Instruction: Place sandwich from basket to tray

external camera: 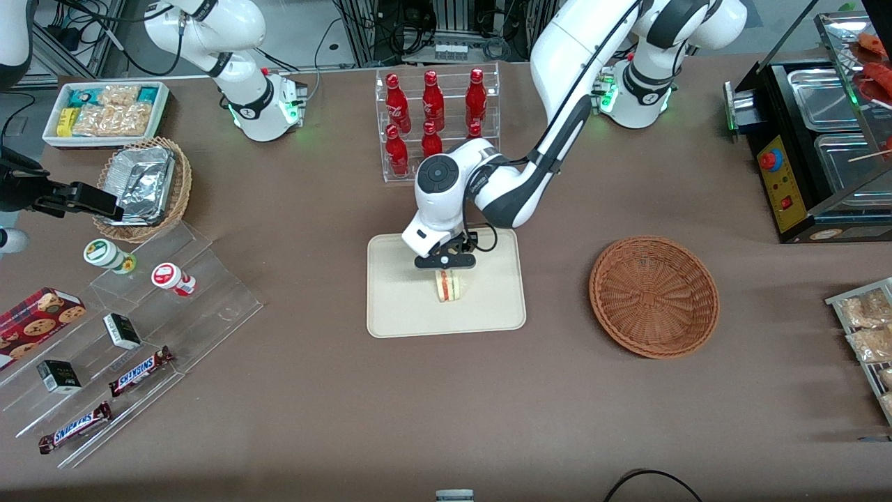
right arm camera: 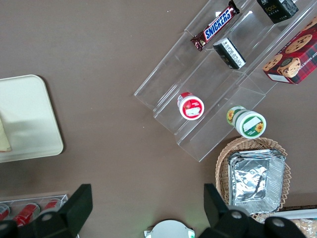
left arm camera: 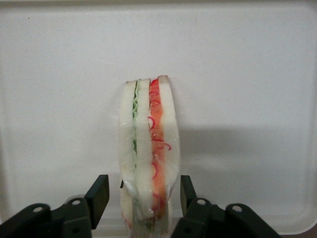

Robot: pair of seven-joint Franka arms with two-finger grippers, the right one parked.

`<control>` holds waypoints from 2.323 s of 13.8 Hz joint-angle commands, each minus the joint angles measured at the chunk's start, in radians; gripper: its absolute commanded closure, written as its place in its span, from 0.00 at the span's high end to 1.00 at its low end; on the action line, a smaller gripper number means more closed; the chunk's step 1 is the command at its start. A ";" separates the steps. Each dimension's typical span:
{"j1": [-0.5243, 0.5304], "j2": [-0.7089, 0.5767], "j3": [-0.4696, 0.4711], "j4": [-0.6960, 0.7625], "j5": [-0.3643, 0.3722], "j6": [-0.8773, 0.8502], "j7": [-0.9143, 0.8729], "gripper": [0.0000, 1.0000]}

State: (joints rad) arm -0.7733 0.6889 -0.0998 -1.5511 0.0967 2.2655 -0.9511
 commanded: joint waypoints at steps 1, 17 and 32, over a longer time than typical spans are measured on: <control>-0.006 -0.086 0.015 0.011 0.014 -0.056 -0.044 0.99; 0.411 -0.612 0.014 -0.003 -0.047 -0.674 0.380 0.99; 0.730 -0.776 0.014 -0.037 -0.081 -0.808 0.871 0.99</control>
State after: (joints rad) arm -0.0667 -0.0493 -0.0737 -1.5640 0.0339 1.4619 -0.0976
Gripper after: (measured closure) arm 0.004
